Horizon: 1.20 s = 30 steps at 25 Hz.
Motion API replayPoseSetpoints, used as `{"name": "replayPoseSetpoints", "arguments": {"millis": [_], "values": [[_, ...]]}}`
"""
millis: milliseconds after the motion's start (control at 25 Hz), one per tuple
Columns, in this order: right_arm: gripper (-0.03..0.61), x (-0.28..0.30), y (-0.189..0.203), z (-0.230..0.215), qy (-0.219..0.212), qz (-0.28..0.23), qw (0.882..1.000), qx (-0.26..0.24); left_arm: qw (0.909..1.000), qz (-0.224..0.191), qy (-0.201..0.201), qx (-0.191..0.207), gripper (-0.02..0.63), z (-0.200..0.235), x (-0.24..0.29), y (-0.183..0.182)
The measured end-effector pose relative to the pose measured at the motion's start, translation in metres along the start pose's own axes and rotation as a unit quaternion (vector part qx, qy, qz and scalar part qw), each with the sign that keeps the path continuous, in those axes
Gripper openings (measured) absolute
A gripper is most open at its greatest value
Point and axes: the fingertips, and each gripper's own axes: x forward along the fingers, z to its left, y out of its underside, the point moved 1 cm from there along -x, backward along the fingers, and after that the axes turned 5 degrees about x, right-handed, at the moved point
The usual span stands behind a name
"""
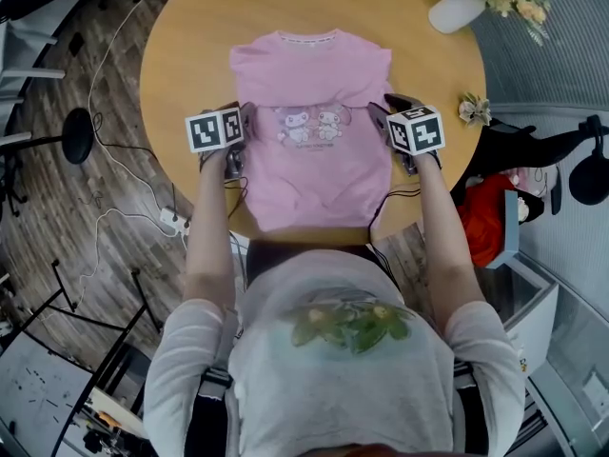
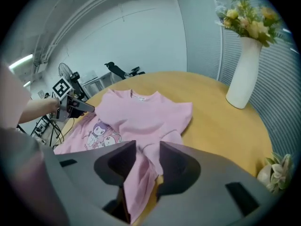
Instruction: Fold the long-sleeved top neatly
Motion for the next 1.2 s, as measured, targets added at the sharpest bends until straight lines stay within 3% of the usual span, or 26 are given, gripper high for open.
{"name": "replayPoseSetpoints", "arguments": {"millis": [80,160,280,400,440,480,560,720,880,960,1000,1040,1080,1200], "values": [[0.062,0.003,0.001,0.004,0.010,0.001,1.000,-0.016,0.9996,-0.017,0.000,-0.021,0.011,0.003,-0.003,-0.003],[0.037,0.001,-0.005,0.008,0.017,-0.015,0.999,-0.029,0.9981,-0.035,0.016,-0.047,0.011,0.005,-0.009,-0.007],[0.034,-0.004,-0.016,0.023,-0.008,-0.041,0.998,-0.036,0.9972,-0.044,0.018,-0.058,0.011,0.015,-0.016,-0.007],[0.035,0.000,-0.007,0.033,-0.035,-0.006,0.998,-0.050,0.9979,-0.013,-0.012,-0.063,0.011,0.030,-0.011,0.010],[0.066,0.001,-0.003,0.032,-0.036,0.009,0.998,-0.051,0.9976,-0.002,-0.026,-0.064,0.011,0.034,-0.010,0.014],[0.141,0.001,-0.003,0.030,-0.034,0.014,0.998,-0.048,0.9971,0.002,-0.038,-0.066,0.020,0.037,-0.010,0.014],[0.166,-0.002,-0.011,0.021,-0.025,-0.005,0.999,-0.035,0.9963,-0.021,-0.043,-0.072,0.044,0.038,-0.016,-0.001],[0.166,-0.002,-0.033,0.003,-0.009,-0.036,0.999,-0.015,0.9948,-0.080,-0.007,-0.063,0.094,0.030,-0.019,-0.058],[0.166,0.019,-0.032,-0.011,-0.008,-0.009,1.000,-0.005,0.9979,-0.053,0.015,-0.034,0.155,0.021,0.008,-0.087],[0.166,0.030,-0.024,-0.015,-0.006,0.013,1.000,-0.014,0.9987,-0.043,0.005,-0.028,0.155,0.023,0.022,-0.093],[0.136,0.032,-0.023,-0.014,-0.008,0.018,1.000,-0.022,0.9987,-0.045,-0.007,-0.024,0.151,0.026,0.026,-0.095],[0.064,0.032,-0.025,-0.012,-0.011,0.015,0.999,-0.030,0.9984,-0.051,-0.018,-0.020,0.102,0.030,0.027,-0.098],[0.044,0.028,-0.031,-0.009,-0.015,0.003,0.999,-0.036,0.9976,-0.060,-0.025,-0.021,0.015,0.036,0.025,-0.102],[0.041,0.012,-0.060,0.002,-0.030,-0.053,0.997,-0.049,0.9929,-0.098,-0.006,-0.067,0.015,0.054,0.015,-0.115]]}}
